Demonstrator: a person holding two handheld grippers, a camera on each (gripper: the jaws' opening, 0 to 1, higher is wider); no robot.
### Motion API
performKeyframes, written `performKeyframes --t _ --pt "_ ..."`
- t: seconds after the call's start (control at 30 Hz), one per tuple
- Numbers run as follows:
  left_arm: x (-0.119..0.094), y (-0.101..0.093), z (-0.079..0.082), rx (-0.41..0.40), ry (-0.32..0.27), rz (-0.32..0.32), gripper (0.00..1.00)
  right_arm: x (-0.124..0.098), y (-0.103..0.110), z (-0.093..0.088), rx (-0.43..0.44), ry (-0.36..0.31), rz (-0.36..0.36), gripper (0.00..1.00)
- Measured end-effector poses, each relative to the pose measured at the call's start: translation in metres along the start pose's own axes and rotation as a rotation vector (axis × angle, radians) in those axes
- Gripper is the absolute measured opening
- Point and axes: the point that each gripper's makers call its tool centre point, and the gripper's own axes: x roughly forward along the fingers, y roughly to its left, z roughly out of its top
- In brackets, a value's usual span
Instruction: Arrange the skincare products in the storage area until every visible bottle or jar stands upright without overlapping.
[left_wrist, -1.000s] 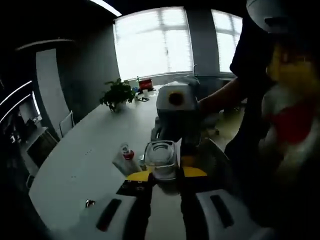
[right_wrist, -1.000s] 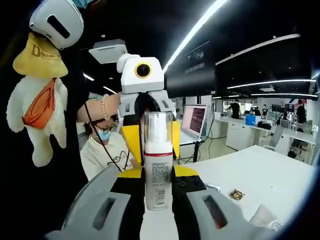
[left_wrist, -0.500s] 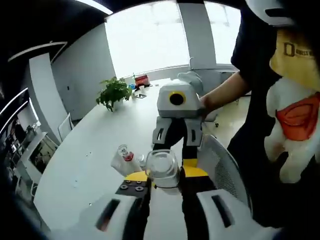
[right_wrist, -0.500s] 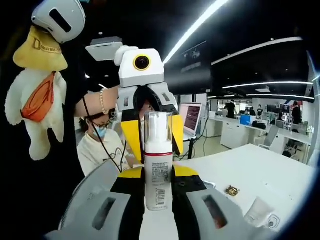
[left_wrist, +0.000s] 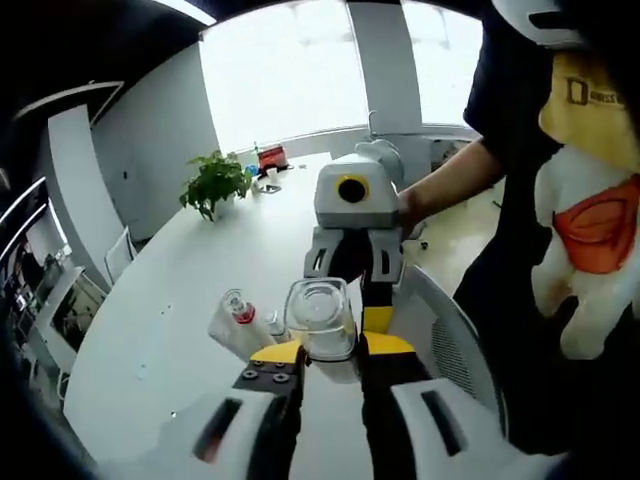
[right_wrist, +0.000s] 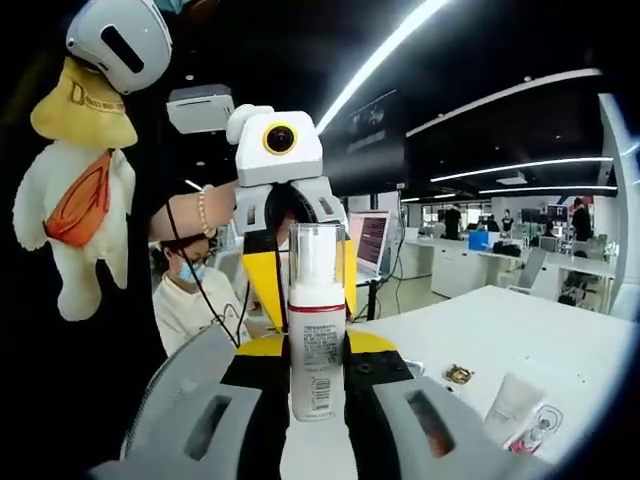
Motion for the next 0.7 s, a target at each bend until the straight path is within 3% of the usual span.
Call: performKeyframes --t 0.23,0.27,0.33,0.7 --pt "0.003 -0.004 -0.009 0.044 0.052 -0.015 0.2 -0.002 -0.004 -0.014 -0.044 0.073 -0.026 0.2" --pt "0.018 -0.002 -0.008 0.057 0.06 -0.011 0.2 -0.002 -0.005 -0.015 -0.051 0.084 -0.032 0.2" --pt "0.022 -0.001 -0.01 0.061 0.068 -0.008 0.2 -0.002 -0.008 -0.02 -0.062 0.107 -0.04 0.2" --pt "0.035 0.004 -0.013 0.055 0.053 -0.001 0.2 -0.006 -0.019 -0.036 -0.082 0.183 -0.074 0.21"
